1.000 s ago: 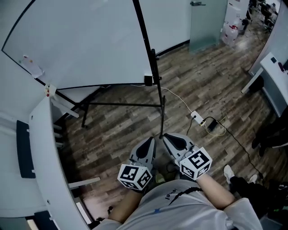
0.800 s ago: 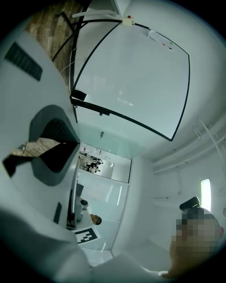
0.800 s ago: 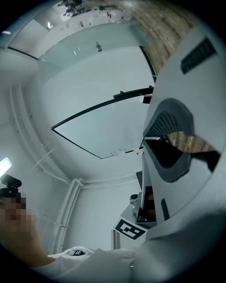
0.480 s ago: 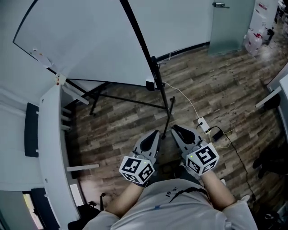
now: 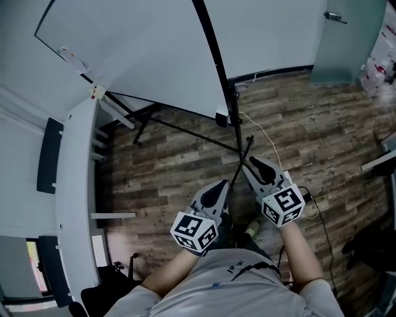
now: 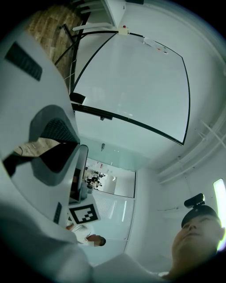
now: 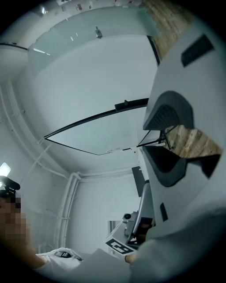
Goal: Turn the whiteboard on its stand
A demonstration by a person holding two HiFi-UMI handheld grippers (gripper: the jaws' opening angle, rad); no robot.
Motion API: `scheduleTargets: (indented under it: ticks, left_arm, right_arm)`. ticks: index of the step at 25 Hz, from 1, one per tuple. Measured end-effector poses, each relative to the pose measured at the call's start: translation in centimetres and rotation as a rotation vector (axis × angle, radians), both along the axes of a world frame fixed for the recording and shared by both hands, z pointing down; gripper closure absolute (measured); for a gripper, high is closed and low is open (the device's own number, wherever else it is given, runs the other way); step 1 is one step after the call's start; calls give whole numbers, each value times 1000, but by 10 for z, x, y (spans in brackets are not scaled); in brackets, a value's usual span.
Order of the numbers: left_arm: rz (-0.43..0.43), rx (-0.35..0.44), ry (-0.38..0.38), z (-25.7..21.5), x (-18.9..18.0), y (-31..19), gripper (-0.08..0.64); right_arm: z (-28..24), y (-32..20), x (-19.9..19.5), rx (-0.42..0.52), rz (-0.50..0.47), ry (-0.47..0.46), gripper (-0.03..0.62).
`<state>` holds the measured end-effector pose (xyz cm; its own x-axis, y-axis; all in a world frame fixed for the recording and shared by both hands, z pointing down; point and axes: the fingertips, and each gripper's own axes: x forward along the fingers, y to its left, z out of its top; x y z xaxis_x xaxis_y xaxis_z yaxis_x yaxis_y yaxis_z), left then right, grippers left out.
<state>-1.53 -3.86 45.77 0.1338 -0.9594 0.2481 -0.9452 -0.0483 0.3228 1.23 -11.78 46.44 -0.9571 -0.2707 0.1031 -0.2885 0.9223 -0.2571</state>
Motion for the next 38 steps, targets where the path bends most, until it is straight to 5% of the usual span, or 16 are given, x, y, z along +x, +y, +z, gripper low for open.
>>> scheduleTargets:
  ticks: [9, 18, 24, 33, 38]
  left_arm:
    - [14, 38, 14, 3, -68, -55, 549]
    - [86, 32, 53, 19, -123, -109, 549]
    - [61, 19, 20, 21, -132, -122, 549]
    - [-101, 4, 44, 26, -127, -155, 549]
    - [-160, 3, 23, 24, -111, -163, 549]
  right_arm:
    - [7, -69, -75, 2, 15, 0, 460]
    - [70, -167, -141, 24, 81, 180, 354]
    - [91, -206, -172, 45, 0, 216, 333]
    - [96, -210, -193, 90, -188, 182, 336]
    - [95, -202, -196, 138, -279, 170, 400]
